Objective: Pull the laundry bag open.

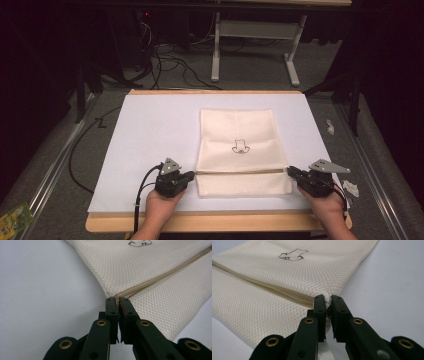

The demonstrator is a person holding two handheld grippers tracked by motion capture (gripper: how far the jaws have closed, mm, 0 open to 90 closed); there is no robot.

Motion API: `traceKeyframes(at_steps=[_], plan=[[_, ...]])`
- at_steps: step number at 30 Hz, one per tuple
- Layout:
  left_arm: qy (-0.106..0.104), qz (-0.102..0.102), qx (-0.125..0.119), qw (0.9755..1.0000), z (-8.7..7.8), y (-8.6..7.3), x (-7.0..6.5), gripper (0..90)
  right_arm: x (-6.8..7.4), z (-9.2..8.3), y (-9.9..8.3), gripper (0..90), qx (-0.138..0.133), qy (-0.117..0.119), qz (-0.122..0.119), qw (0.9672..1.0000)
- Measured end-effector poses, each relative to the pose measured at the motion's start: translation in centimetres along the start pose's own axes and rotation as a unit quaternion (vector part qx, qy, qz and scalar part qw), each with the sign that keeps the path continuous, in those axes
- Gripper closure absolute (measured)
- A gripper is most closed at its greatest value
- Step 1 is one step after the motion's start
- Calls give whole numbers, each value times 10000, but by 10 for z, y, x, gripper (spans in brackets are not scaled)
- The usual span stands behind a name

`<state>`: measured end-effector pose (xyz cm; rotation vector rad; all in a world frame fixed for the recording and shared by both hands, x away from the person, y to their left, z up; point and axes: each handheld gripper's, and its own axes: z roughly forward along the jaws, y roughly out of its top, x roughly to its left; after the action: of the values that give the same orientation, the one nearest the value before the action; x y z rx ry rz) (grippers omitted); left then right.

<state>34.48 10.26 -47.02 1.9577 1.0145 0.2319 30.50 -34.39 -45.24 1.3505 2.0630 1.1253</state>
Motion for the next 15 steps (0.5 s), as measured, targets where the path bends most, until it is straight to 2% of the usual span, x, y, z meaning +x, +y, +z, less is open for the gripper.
traceKeyframes(at_steps=[2, 3, 4, 6, 8, 9, 11, 12, 13, 14, 15], plan=[[30, 34, -41, 10000, -1, 0, 1, 841, 0, 0, 0, 815, 5, 2, -7, 10000], [30, 30, -85, 10000, -2, 0, 3, 768, -1, 0, -1, 765, -7, 17, -43, 10000], [30, 30, -85, 10000, -2, 0, 3, 731, -1, 0, -1, 732, -35, 24, -79, 10000], [32, 95, -251, 9996, -6, 1, 5, 672, -1, -1, -1, 673, -97, 67, -111, 9999], [60, 142, -285, 9995, -8, 2, 6, 642, -2, -2, -1, 639, -143, 74, -78, 9998], [215, 257, -339, 9989, -12, 5, 8, 574, -4, -3, 0, 578, -232, 38, -82, 9997], [366, 359, -443, 9977, -18, 7, 11, 516, -6, -4, 1, 497, -266, -67, -85, 9996], [366, 359, -443, 9977, -18, 7, 11, 486, -6, -4, 1, 497, -266, -67, -85, 9996], [516, 407, -518, 9965, -21, 7, 14, 486, -8, -4, 1, 455, -250, -115, -91, 9996], [579, 432, -554, 9958, -24, 7, 17, 420, -13, -5, 1, 396, -232, -306, -73, 9992], [693, 501, -586, 9946, -27, 7, 22, 420, -13, -5, 1, 396, -232, -306, -73, 9992]])
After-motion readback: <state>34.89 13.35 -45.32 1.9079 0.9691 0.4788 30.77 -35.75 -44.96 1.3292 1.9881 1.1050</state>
